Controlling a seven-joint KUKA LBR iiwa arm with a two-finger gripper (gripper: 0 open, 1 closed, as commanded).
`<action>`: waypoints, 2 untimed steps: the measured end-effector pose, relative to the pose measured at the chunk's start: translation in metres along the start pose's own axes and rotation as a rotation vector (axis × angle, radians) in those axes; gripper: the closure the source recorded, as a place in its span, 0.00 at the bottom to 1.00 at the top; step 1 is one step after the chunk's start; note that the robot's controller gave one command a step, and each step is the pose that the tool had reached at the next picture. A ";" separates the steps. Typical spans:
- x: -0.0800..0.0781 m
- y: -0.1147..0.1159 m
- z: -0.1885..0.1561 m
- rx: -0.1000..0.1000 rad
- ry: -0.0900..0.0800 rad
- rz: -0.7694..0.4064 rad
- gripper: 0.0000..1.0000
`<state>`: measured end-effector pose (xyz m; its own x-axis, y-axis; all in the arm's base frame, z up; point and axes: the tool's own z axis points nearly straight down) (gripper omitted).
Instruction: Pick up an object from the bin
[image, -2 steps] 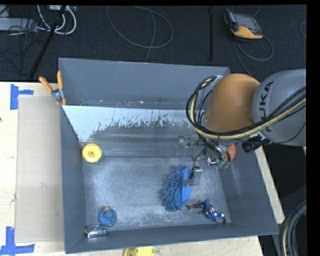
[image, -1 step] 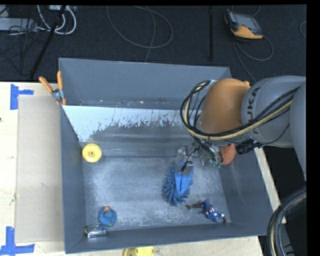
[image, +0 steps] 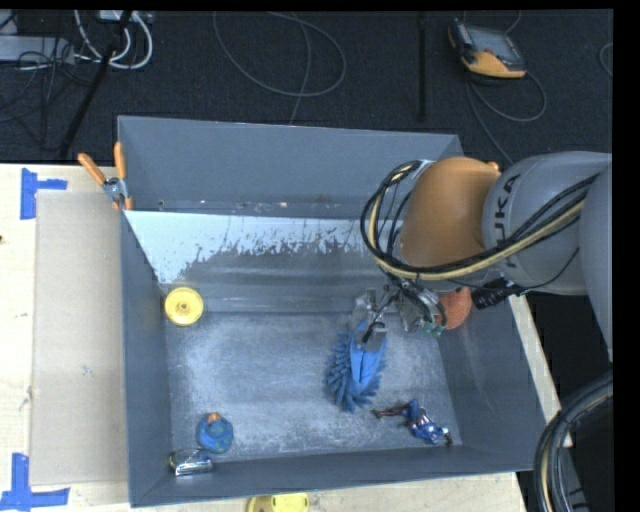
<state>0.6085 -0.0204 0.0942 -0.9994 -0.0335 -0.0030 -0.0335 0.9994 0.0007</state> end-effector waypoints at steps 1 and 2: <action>-0.005 0.005 -0.088 0.000 0.001 -0.013 1.00; -0.004 0.005 -0.088 0.001 0.001 -0.013 1.00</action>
Offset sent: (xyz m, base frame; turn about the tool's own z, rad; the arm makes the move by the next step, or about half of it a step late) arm 0.0000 0.0000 0.0000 0.0000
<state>0.6126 -0.0151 0.1818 -0.9989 -0.0462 -0.0016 -0.0462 0.9989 0.0002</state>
